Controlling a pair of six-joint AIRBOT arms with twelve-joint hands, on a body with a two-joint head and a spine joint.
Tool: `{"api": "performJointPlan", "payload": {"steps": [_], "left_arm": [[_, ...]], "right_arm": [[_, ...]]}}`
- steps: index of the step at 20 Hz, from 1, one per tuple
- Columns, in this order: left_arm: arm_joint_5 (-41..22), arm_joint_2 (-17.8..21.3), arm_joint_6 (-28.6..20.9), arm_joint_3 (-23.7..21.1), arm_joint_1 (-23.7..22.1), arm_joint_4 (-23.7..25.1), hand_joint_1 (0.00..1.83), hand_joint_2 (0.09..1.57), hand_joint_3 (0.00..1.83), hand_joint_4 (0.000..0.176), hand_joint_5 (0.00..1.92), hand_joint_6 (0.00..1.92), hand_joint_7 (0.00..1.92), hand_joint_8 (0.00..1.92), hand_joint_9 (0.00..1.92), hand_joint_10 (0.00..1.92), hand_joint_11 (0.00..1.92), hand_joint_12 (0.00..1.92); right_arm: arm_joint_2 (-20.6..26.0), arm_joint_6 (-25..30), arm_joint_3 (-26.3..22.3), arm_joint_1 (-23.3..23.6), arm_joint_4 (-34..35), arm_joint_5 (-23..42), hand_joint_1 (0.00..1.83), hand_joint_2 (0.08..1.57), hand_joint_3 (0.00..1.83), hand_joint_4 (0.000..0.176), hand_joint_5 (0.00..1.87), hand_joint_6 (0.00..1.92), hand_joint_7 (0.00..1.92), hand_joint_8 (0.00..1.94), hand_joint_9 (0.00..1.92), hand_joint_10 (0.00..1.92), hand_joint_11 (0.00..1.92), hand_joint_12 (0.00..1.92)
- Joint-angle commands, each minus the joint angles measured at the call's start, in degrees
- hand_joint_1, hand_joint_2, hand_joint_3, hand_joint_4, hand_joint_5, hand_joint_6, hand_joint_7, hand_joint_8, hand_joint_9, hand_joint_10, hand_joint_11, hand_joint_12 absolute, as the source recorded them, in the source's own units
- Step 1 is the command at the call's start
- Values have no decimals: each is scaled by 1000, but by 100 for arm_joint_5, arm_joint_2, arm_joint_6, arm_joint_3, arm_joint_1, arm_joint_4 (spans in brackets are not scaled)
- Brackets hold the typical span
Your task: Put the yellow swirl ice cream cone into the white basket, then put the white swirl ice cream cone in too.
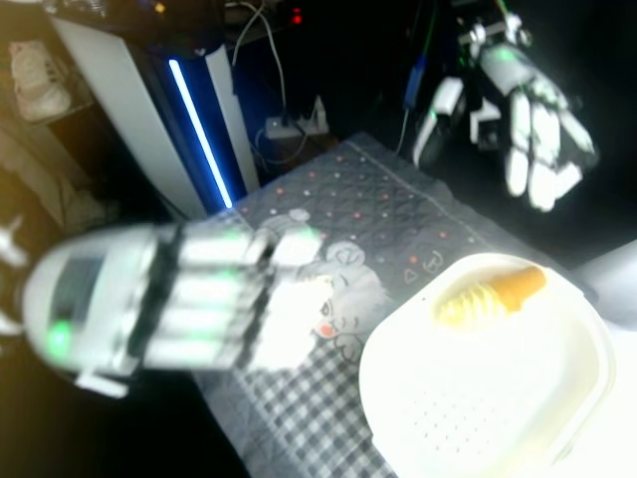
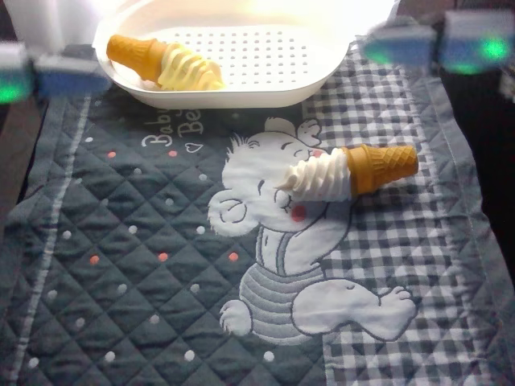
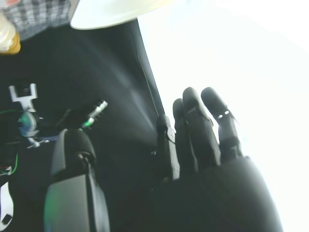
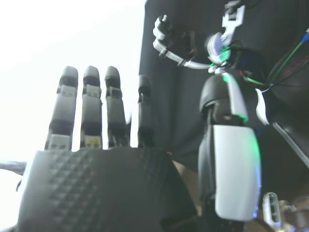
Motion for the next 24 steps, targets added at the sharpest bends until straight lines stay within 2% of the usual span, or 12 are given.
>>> {"api": "performJointPlan", "payload": {"steps": [1, 3, 5, 6, 8, 9, 15, 16, 19, 21, 22, 24], "left_arm": [[-1062, 100, 32, -69, 153, -268, 858, 911, 0, 40, 323, 0, 294, 1, 300, 5, 0, 982], [-1302, 195, 31, -246, 410, -298, 690, 870, 0, 76, 359, 4, 282, 0, 215, 10, 0, 536], [-1493, 306, 29, -405, 658, -367, 791, 832, 0, 34, 406, 7, 314, 4, 249, 12, 0, 588], [-1607, 342, 26, -455, 809, -439, 849, 827, 0, 0, 411, 3, 290, 3, 224, 6, 0, 511], [-1751, 360, -15, -479, 1031, -594, 829, 830, 2, 7, 419, 1, 315, 3, 275, 12, 0, 628], [-1780, 356, -20, -479, 1110, -682, 823, 824, 0, 11, 429, 3, 326, 3, 285, 10, 0, 670], [-1817, 235, -152, -476, 1398, -869, 898, 856, 2, 0, 415, 4, 350, 4, 322, 16, 0, 925], [-1821, 227, -168, -471, 1415, -877, 868, 842, 0, 0, 385, 0, 329, 1, 314, 7, 0, 938], [-1837, 223, -206, -462, 1425, -884, 856, 851, 2, 0, 377, 0, 324, 1, 295, 3, 0, 870], [-1852, 222, -220, -466, 1435, -884, 870, 862, 6, 0, 376, 0, 320, 1, 286, 2, 0, 856], [-1857, 221, -235, -466, 1446, -884, 869, 864, 4, 0, 389, 3, 338, 4, 311, 9, 0, 909], [-1883, 221, -276, -471, 1494, -900, 836, 869, 3, 0, 413, 7, 334, 1, 315, 7, 0, 945]], "right_arm": [[-101, -10, 5, 41, -136, 43, 648, 1029, 0, 131, 385, 4, 387, 8, 386, 18, 326, 115], [-146, 104, 2, 40, -395, -217, 590, 1024, 2, 62, 380, 1, 357, 0, 288, 0, 244, 82], [-186, 537, 23, 40, -1031, -728, 611, 1025, 1, 0, 415, 3, 401, 4, 372, 16, 357, 148], [-222, 748, 50, 40, -1384, -966, 570, 1032, 0, 39, 362, 0, 383, 0, 388, 10, 318, 313], [-268, 845, 62, 40, -1963, -1429, 580, 1017, 2, 80, 316, 0, 342, 3, 380, 2, 98, 898], [-279, 898, 66, 40, -2260, -1670, 612, 1004, 1, 56, 331, 0, 354, 0, 389, 2, 23, 1046], [-577, 1199, 209, 39, -3062, -2210, 762, 926, 0, 82, 275, 0, 330, 3, 390, 11, 0, 1064], [-651, 1199, 249, 39, -3084, -2249, 807, 911, 0, 63, 311, 1, 369, 2, 412, 6, 23, 1006], [-804, 1199, 359, 39, -3169, -2409, 995, 916, 1, 39, 446, 5, 498, 9, 728, 80, 533, 1096], [-827, 1199, 391, 39, -3188, -2503, 1114, 922, 0, 19, 545, 4, 642, 16, 810, 654, 726, 1428], [-827, 1199, 392, 39, -3197, -2531, 1203, 918, 0, 0, 633, 10, 606, 489, 744, 1334, 807, 1731], [-824, 1199, 396, 39, -3194, -2574, 1329, 939, 2, 0, 730, 8, 426, 1321, 664, 1825, 801, 1913]]}}
